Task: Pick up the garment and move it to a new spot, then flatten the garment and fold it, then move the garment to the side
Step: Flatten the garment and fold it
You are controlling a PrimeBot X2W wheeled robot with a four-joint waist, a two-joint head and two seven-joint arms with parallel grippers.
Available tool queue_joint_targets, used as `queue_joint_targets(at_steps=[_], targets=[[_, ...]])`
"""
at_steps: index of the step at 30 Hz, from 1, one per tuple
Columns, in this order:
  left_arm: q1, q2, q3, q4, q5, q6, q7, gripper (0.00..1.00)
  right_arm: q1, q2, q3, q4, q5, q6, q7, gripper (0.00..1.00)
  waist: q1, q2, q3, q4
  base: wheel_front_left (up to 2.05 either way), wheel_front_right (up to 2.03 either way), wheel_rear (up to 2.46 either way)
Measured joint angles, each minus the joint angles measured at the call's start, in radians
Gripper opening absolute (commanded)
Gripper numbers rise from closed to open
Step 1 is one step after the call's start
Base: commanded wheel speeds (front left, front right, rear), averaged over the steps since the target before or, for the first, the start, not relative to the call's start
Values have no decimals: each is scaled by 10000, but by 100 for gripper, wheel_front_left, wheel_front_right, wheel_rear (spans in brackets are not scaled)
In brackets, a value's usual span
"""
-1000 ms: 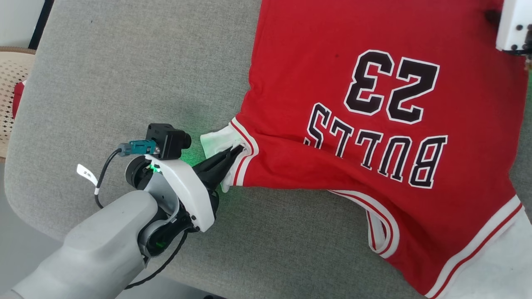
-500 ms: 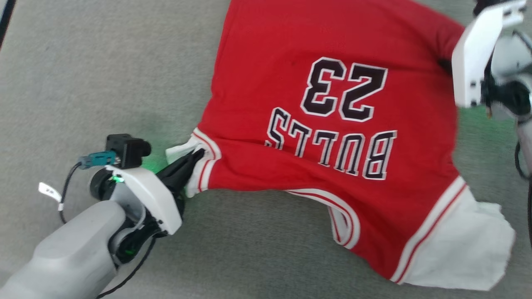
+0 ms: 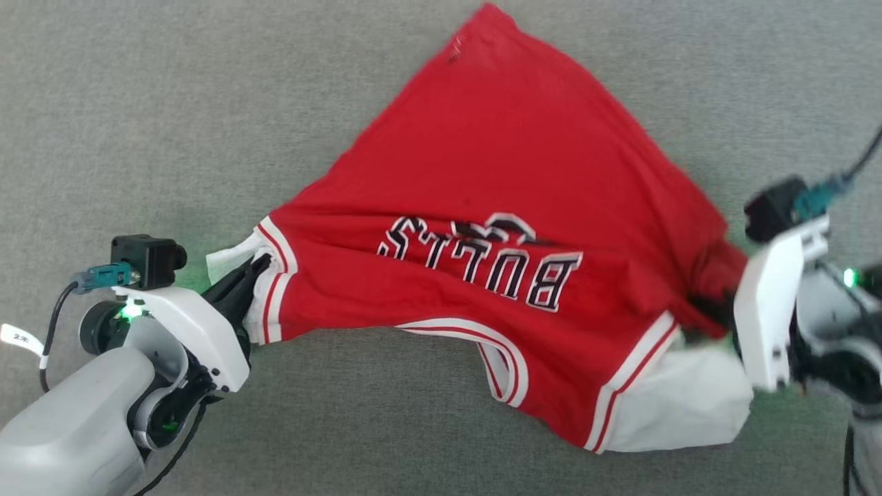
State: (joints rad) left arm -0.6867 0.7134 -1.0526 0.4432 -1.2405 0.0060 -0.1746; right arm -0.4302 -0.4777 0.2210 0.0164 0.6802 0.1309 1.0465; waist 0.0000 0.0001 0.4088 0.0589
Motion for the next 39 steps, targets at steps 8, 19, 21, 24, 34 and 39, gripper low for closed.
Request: queue_joint_targets(at_steps=[8, 19, 21, 24, 34, 39], targets=[[148, 228, 58, -301, -82, 251, 71, 0, 2712, 1101, -1304, -1714, -552, 0, 259, 0, 0, 0, -124, -245, 0, 0, 0], [339, 224, 67, -454, -176, 380, 59, 0, 3397, 1870, -1634, -2046, -1400, 40, -1419, 100, 0, 0, -283, -233, 0, 0, 0], [345, 176, 44, -497, -174, 380, 58, 0, 3448, 1841, -1850, -2462, -1526, 27, -1417, 100, 0, 0, -305, -173, 0, 0, 0], [345, 98, 4, -562, -148, 385, 54, 0, 3437, 1866, -2119, -3200, -1645, 0, -1400, 100, 0, 0, -311, -44, 0, 0, 0], [129, -472, -151, -623, 58, 378, -2, 0, 1939, 1925, -2261, -3927, -2232, 0, -1310, 100, 0, 0, -164, 640, 0, 0, 0], [-128, -851, -234, -533, 174, 251, 12, 0, 407, 1616, -1987, -2729, -2416, 0, -1783, 100, 0, 0, 21, 1124, 0, 0, 0]])
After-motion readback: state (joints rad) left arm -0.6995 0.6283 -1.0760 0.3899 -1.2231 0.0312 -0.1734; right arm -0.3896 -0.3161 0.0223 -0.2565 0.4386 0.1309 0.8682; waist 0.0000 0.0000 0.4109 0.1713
